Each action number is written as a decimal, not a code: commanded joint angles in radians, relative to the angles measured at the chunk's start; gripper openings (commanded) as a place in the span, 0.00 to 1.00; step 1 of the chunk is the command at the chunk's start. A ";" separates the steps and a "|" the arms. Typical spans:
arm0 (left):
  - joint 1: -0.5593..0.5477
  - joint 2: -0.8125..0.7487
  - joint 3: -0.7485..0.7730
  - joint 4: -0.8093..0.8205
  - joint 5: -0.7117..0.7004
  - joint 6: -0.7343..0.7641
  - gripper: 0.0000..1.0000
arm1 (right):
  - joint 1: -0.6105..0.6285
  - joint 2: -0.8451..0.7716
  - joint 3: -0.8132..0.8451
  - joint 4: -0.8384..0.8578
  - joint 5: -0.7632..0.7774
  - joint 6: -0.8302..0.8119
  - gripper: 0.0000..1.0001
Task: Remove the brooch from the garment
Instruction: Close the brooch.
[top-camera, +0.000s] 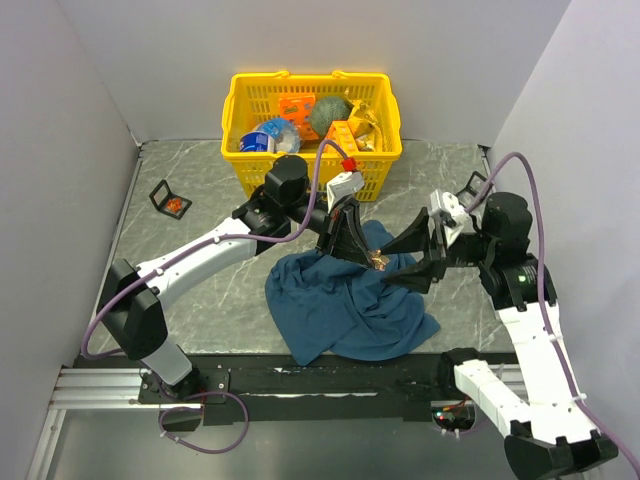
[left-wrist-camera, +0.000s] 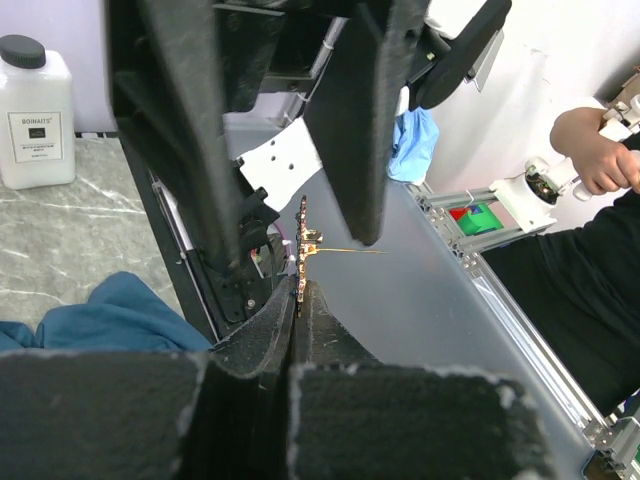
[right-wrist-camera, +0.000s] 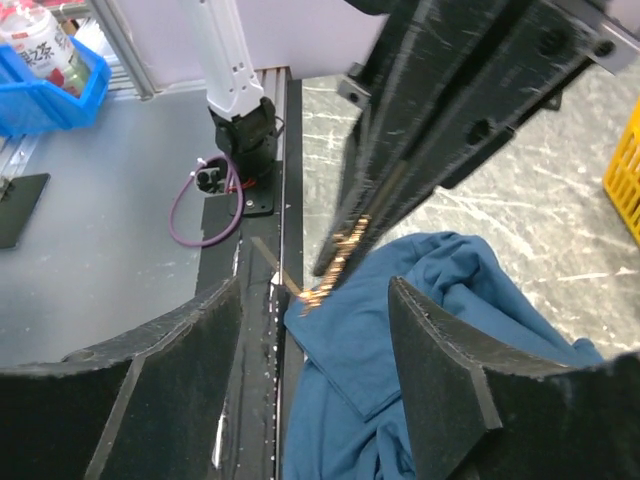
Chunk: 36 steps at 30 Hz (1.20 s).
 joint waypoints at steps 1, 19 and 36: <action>-0.006 -0.008 0.010 0.011 0.010 0.024 0.01 | 0.020 0.017 0.036 0.057 0.053 0.037 0.65; -0.007 0.009 0.024 -0.038 -0.076 0.056 0.01 | 0.044 -0.010 0.050 -0.060 0.059 -0.099 0.61; -0.007 0.021 0.029 -0.048 -0.123 0.054 0.01 | 0.043 -0.017 -0.025 0.085 0.146 0.011 0.47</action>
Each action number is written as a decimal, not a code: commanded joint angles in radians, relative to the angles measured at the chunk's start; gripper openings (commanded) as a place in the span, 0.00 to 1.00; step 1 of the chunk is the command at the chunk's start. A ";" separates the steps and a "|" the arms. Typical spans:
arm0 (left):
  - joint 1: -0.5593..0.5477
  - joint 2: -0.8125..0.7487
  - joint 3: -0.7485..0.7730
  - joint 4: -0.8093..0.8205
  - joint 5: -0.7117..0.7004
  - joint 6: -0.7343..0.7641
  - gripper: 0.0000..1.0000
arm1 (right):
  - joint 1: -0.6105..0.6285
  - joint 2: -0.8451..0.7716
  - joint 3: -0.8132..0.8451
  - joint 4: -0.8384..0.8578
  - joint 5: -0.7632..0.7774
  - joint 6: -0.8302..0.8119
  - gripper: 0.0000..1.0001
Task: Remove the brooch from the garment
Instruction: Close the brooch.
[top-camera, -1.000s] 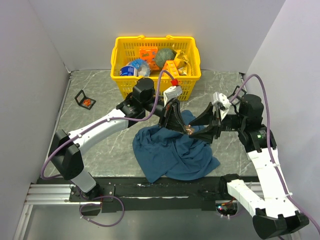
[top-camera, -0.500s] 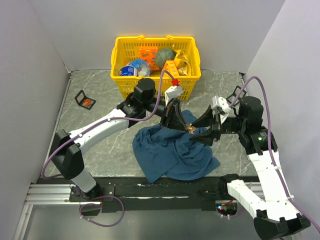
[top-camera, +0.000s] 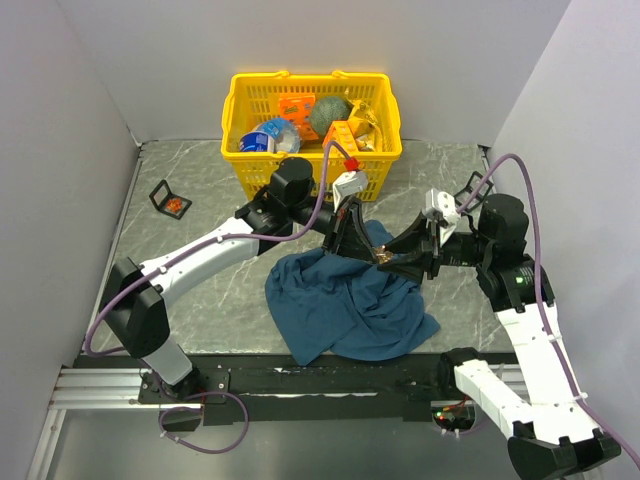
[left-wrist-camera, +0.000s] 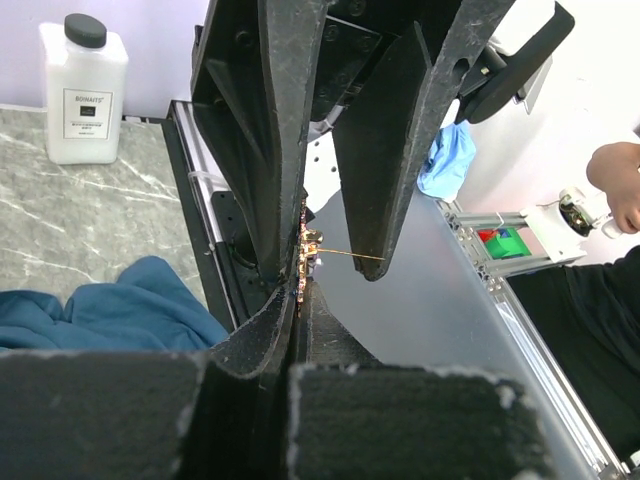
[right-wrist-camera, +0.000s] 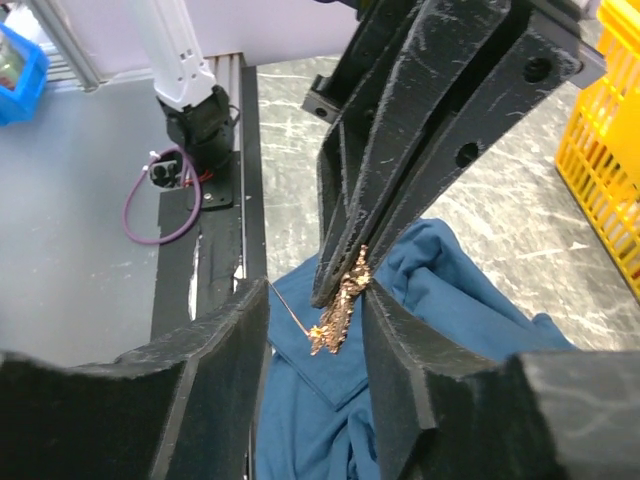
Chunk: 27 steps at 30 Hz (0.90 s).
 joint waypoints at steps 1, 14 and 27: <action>-0.005 0.008 0.029 0.021 -0.011 0.018 0.01 | 0.007 -0.007 -0.008 0.054 0.014 0.019 0.45; -0.003 -0.002 0.039 0.001 -0.008 0.032 0.01 | -0.010 -0.017 -0.047 0.050 -0.014 -0.014 0.37; -0.002 -0.017 0.042 -0.029 -0.021 0.056 0.01 | -0.026 -0.007 -0.064 0.112 0.002 0.058 0.29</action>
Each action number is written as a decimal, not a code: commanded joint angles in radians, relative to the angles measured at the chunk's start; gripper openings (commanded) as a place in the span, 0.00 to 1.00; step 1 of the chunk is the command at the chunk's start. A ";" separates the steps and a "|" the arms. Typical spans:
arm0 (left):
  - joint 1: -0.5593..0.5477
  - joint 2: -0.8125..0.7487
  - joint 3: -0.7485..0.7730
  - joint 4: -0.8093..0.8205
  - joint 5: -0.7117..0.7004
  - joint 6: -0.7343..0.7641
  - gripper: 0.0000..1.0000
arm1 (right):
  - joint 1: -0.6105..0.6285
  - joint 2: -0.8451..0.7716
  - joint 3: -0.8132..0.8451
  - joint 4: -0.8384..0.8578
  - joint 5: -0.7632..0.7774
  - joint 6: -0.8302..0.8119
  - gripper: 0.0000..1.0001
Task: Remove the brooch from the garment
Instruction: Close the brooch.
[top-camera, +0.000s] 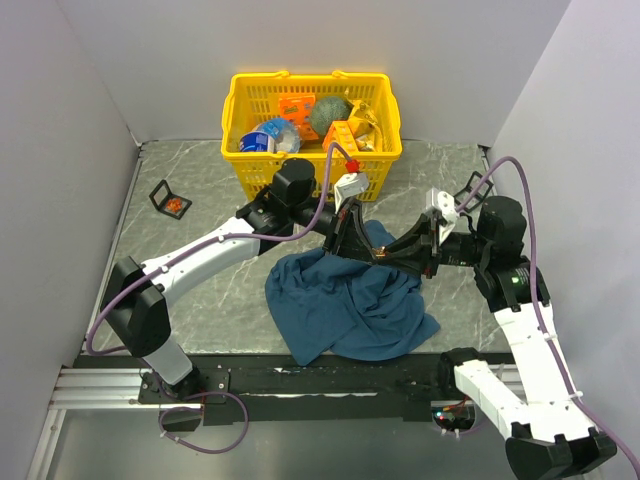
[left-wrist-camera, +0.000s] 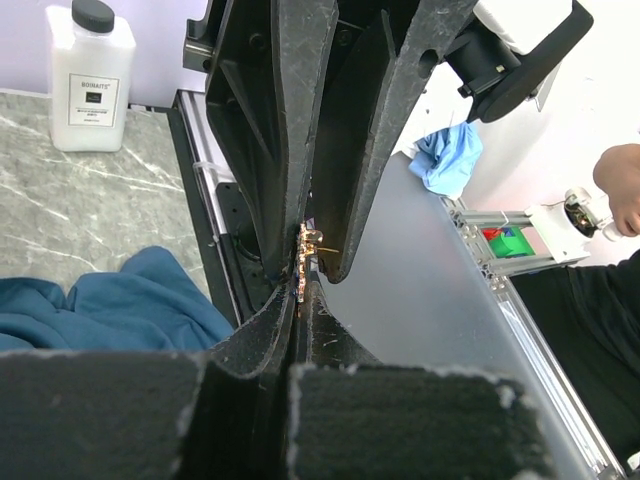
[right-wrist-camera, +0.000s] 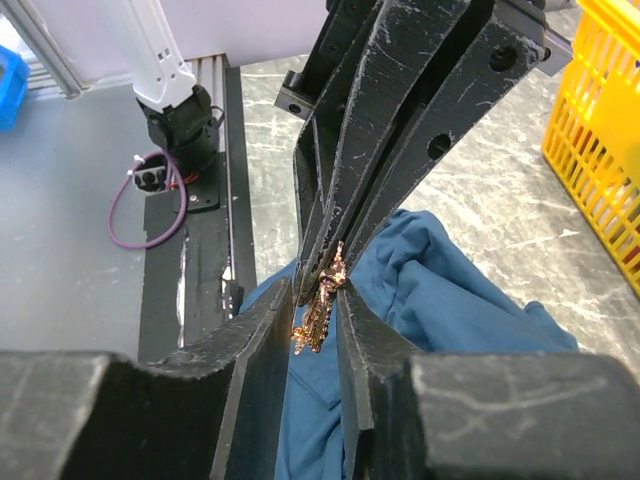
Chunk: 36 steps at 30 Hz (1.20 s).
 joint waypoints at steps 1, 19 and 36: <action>-0.002 -0.025 0.045 0.004 -0.015 0.038 0.01 | -0.003 0.002 -0.010 0.051 -0.013 0.030 0.29; -0.002 -0.039 0.093 -0.140 -0.056 0.160 0.01 | -0.017 0.019 -0.053 0.146 -0.012 0.122 0.14; -0.011 -0.061 0.131 -0.224 -0.082 0.239 0.01 | -0.030 0.033 -0.068 0.200 0.045 0.200 0.04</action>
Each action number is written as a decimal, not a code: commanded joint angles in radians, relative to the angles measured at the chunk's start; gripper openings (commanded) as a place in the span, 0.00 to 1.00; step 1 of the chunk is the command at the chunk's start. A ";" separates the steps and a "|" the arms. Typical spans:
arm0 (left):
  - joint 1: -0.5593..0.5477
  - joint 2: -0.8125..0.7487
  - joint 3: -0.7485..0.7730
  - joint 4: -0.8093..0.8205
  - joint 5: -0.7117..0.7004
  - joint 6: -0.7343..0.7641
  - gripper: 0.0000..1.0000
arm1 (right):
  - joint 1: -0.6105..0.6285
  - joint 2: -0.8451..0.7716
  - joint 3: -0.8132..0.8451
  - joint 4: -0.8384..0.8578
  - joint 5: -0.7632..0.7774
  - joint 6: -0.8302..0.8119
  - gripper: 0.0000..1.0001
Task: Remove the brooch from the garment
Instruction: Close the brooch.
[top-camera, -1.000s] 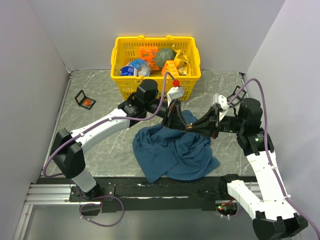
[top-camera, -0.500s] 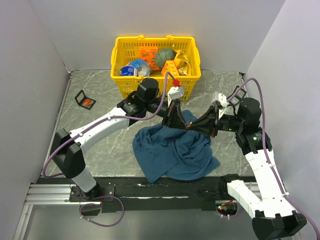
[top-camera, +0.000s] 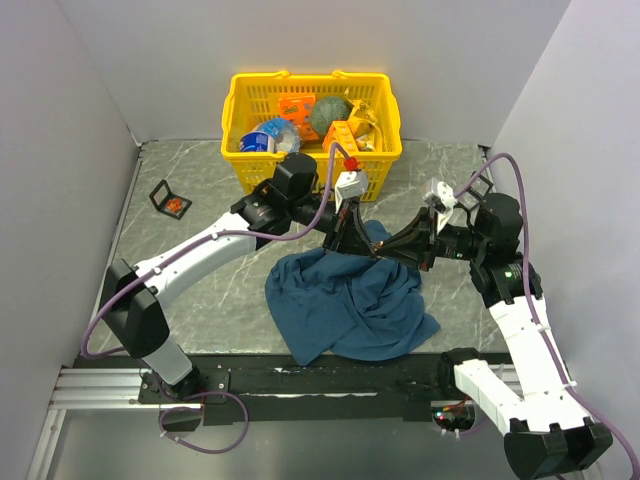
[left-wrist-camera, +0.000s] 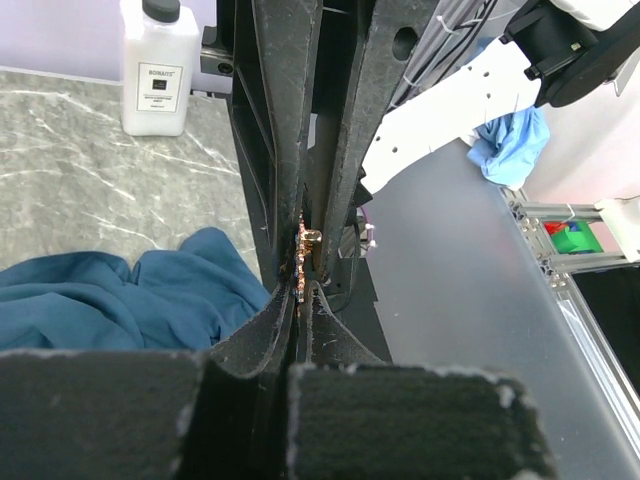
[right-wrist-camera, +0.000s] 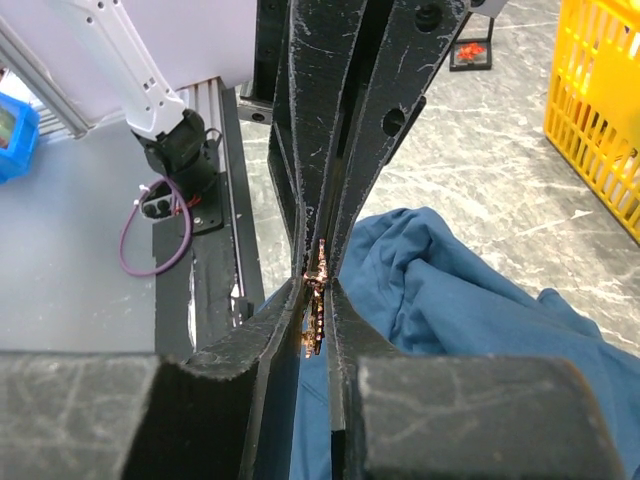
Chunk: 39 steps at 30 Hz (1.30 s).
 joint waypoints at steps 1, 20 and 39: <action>-0.016 -0.053 0.059 0.004 0.013 0.030 0.01 | -0.014 0.003 -0.025 0.070 0.019 0.033 0.04; -0.003 -0.081 0.042 0.007 0.004 0.027 0.01 | -0.057 -0.015 -0.055 0.149 -0.044 0.090 0.09; 0.003 -0.084 0.034 0.030 -0.050 -0.005 0.01 | -0.074 -0.023 -0.068 0.179 -0.006 0.136 0.09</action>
